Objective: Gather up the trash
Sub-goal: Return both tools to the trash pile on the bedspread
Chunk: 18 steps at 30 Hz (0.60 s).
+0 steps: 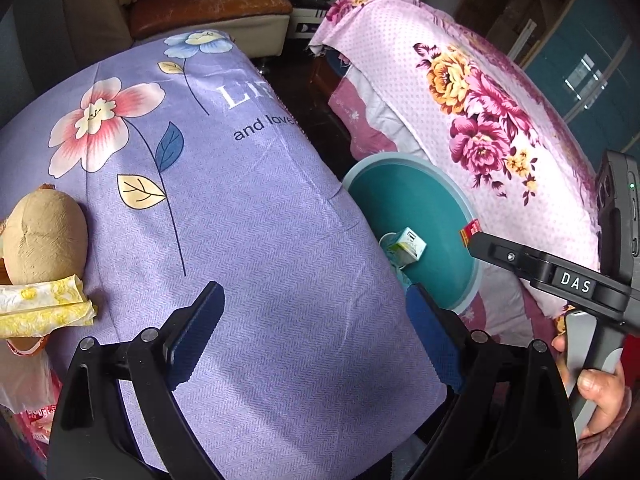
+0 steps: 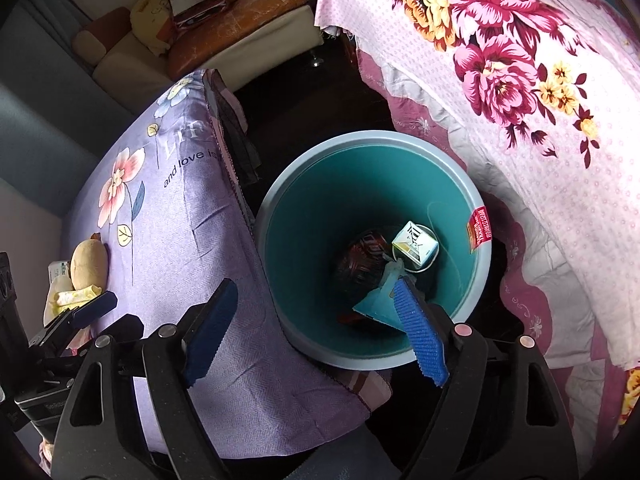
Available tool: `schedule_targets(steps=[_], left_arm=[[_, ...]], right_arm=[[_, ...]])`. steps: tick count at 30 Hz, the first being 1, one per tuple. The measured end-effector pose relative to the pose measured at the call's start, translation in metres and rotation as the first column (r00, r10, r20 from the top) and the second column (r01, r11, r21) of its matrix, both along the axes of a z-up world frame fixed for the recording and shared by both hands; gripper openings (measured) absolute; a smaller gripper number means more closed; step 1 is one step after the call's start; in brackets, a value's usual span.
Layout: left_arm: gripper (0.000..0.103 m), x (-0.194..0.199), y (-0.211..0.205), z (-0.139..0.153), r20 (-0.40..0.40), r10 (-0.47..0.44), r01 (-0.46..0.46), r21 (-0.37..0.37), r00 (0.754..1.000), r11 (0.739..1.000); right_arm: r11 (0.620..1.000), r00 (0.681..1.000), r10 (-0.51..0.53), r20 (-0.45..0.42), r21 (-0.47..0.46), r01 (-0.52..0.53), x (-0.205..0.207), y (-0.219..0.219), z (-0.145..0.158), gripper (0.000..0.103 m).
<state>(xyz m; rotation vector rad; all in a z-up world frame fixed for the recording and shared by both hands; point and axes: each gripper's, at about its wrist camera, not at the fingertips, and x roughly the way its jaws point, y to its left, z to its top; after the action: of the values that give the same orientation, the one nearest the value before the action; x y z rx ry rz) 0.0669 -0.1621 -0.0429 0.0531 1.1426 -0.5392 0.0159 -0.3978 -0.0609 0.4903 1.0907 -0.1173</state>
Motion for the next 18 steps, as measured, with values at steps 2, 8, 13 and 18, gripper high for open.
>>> schedule_targets(steps=[2, 8, 13, 18], left_arm=[[0.092, -0.001, 0.009, 0.004, 0.008, 0.01, -0.01, -0.004, 1.0, 1.0], [0.092, -0.004, 0.041, 0.019, 0.049, 0.046, -0.047, 0.001, 0.998, 0.999], [0.093, -0.006, 0.075, 0.03, 0.077, 0.095, -0.096, 0.0, 0.992, 0.995], [0.093, -0.007, 0.116, 0.045, 0.101, 0.153, -0.152, -0.025, 0.983, 0.988]], right_arm=[[1.0, 1.0, 0.015, 0.0, -0.007, -0.015, 0.002, 0.01, 0.003, 0.077], [0.997, 0.998, 0.065, 0.002, -0.031, -0.065, 0.009, 0.04, 0.013, 0.077], [0.991, 0.992, 0.125, 0.0, -0.05, -0.125, 0.018, 0.072, 0.02, 0.077], [0.977, 0.98, 0.2, 0.0, -0.074, -0.199, 0.027, 0.111, 0.028, 0.077]])
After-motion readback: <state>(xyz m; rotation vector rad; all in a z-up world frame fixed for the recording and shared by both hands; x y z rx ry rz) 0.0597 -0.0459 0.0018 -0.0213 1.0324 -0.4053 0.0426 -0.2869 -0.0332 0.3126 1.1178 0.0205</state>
